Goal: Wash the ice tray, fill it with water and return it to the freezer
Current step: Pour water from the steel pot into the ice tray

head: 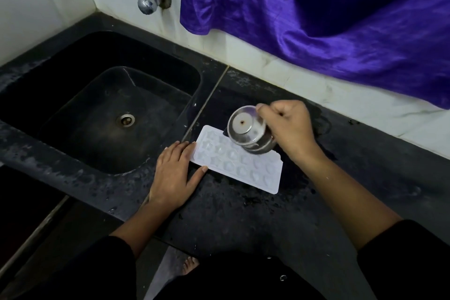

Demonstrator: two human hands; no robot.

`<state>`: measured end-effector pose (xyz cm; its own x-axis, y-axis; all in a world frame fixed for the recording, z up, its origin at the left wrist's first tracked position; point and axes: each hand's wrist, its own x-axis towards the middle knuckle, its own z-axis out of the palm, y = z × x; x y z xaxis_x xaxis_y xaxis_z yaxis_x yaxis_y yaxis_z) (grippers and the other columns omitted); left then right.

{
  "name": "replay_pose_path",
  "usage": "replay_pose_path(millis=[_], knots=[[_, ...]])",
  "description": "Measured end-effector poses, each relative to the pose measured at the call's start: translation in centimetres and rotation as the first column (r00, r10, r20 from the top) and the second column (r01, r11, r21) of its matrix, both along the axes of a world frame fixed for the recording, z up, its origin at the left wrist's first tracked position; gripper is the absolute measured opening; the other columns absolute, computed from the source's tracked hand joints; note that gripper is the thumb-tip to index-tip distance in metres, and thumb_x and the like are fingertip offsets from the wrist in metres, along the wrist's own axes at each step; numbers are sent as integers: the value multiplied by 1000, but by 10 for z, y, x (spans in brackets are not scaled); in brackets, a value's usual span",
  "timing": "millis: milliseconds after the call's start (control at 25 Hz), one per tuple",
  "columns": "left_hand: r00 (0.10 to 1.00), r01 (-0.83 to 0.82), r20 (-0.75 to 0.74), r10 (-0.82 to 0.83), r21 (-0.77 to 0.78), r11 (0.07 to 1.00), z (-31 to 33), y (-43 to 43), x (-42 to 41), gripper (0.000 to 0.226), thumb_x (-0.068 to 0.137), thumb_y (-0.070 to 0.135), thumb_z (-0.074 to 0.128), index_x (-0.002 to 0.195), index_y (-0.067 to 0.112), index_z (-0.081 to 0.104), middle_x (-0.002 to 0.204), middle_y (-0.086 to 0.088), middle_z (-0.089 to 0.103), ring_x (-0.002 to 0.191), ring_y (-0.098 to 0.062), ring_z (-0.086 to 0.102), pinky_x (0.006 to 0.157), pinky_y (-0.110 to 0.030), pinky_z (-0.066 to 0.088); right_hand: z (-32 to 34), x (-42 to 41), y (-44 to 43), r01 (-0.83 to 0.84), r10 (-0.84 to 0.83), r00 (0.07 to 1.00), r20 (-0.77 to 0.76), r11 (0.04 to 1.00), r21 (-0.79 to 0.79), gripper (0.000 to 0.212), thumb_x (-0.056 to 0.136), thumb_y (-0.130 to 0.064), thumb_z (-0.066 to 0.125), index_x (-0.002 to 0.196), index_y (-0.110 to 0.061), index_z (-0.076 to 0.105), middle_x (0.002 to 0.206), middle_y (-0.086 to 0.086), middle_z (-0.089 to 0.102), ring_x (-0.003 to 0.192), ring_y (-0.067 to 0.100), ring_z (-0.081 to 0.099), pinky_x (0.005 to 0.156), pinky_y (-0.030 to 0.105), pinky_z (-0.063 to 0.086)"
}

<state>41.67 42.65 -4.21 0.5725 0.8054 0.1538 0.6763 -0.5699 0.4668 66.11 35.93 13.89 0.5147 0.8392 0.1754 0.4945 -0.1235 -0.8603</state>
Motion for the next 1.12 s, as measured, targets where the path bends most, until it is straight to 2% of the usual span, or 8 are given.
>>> replay_pose_path(millis=[120,200,400,520,680,840,960,1120], knots=[[1000,-1,4,1,-2,1000,-1,0,0,73,100,67,41,155,19,44,157,-4,49,152,-26,34,127,-50,24,4,-22,19,-44,120,875,469,985,-169,51,90,-32,66,52,-8,43,45,0,38,42,14,37,48,33,33],[1000,-1,7,1,4,1000,-1,0,0,73,100,67,42,155,19,44,157,-4,49,152,-26,35,127,-49,24,5,-39,27,-64,213,756,619,965,-255,48,91,-35,62,52,-11,47,44,-1,41,43,15,43,47,31,30],[1000,-8,11,8,6,1000,-1,0,0,72,101,67,42,155,20,45,156,-3,49,151,-26,35,127,-47,23,3,-65,42,-89,333,551,765,935,-343,50,96,-33,56,51,-23,36,48,-8,37,44,8,34,52,28,26],[1000,-10,11,10,1,1000,-2,0,-1,72,101,67,41,155,20,45,156,-3,49,151,-26,35,127,-46,23,2,-64,45,-94,326,559,762,938,-333,51,95,-33,56,50,-23,36,47,-7,39,44,8,36,49,26,22],[1000,-11,11,11,-3,1000,0,-1,0,73,100,68,40,155,20,45,156,-3,49,152,-26,34,128,-48,23,-3,-37,39,-70,196,799,568,969,-235,50,91,-33,63,52,-9,44,47,7,43,43,15,38,47,34,31],[1000,-5,5,5,-11,1000,3,-1,0,73,101,67,41,156,20,44,157,-2,48,152,-25,34,127,-48,24,-15,1,21,-4,6,999,31,996,-91,51,92,-24,71,50,-12,45,48,0,38,47,11,36,53,31,35],[1000,-4,-14,3,-17,1000,3,0,0,72,101,66,42,156,20,43,157,-2,47,153,-25,33,128,-48,22,-21,21,8,144,-154,925,-347,988,-53,31,95,-21,71,68,-7,65,51,-4,47,48,8,40,48,24,33],[999,3,-34,-4,-20,1000,5,0,1,72,101,64,42,156,17,43,158,-3,47,153,-26,33,127,-49,23,-33,48,1,262,-240,775,-585,964,-48,35,99,-25,69,67,-18,58,53,-4,45,48,10,39,46,26,34]])
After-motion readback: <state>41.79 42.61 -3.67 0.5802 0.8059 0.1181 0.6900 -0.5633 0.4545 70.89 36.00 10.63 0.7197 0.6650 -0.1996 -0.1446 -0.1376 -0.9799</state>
